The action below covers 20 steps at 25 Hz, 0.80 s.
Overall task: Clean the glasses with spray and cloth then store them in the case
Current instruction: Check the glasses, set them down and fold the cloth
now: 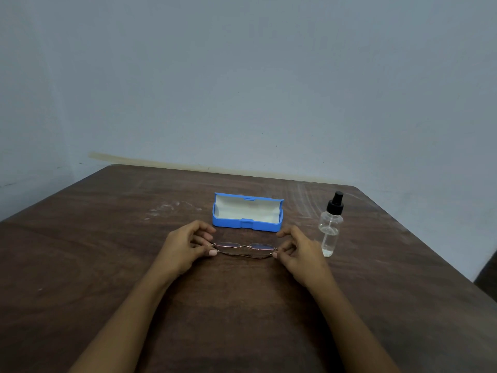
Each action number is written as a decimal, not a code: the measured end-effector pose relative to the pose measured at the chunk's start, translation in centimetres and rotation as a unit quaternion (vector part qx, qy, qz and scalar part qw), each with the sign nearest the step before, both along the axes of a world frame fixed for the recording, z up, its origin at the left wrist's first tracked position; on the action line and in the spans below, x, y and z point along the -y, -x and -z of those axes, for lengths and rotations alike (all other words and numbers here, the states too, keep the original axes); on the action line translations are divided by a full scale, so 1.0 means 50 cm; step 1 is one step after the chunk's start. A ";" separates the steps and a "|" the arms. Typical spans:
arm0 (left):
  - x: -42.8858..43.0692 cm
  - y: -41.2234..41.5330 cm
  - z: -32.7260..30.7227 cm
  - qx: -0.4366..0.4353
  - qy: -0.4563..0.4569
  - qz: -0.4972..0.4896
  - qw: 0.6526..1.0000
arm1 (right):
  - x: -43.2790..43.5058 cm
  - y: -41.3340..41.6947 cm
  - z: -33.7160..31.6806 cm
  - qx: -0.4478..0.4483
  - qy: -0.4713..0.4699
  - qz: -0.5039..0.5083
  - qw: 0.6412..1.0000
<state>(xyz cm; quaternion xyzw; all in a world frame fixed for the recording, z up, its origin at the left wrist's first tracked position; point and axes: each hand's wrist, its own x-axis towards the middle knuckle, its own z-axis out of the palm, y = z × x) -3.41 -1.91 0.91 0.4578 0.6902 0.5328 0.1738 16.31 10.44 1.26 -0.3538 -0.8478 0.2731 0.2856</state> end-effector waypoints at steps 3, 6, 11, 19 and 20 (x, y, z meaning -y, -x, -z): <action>0.002 -0.002 -0.003 0.000 -0.005 -0.008 1.000 | 0.004 -0.001 0.001 -0.008 -0.004 -0.005 1.000; 0.004 -0.005 -0.006 -0.005 -0.016 -0.024 1.000 | 0.007 -0.002 0.001 -0.023 -0.004 -0.003 1.000; 0.004 -0.007 -0.007 -0.025 -0.003 -0.026 0.999 | 0.008 -0.003 0.000 -0.039 -0.007 0.002 0.999; -0.006 -0.017 0.000 -0.189 -0.132 -0.118 0.966 | 0.002 0.000 0.006 -0.094 -0.090 0.025 0.991; -0.005 -0.022 -0.001 -0.215 -0.151 -0.117 0.958 | 0.004 -0.001 0.004 -0.116 -0.101 0.033 0.988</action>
